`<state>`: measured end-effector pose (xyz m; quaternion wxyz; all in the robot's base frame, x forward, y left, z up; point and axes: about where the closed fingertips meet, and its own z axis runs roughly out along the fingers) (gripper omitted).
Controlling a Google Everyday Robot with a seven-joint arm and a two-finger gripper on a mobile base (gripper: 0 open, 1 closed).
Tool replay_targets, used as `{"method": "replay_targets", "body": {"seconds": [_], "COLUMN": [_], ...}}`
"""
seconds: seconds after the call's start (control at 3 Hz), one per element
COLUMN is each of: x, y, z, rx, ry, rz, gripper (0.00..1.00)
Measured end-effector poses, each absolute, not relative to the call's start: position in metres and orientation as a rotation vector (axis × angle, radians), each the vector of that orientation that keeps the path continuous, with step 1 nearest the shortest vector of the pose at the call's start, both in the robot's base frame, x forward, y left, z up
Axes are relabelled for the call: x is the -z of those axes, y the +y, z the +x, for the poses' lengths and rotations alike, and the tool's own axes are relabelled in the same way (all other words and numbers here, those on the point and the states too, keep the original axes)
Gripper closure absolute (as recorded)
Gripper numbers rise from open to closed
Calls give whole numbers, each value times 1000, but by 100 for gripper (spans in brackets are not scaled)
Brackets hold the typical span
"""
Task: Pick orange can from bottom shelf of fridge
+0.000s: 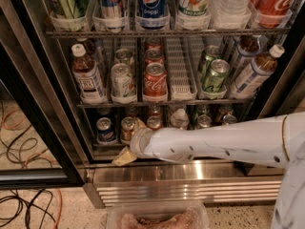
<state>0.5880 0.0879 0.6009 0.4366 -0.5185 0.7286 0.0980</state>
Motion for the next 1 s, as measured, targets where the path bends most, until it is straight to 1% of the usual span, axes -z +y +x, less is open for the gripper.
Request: {"method": "replay_targets", "body": {"seconds": [1.0], "x": [-607], "y": [88], "z": [596], "rx": [-190], "ry": [1835], "rz": [-1177], "gripper": [0]}}
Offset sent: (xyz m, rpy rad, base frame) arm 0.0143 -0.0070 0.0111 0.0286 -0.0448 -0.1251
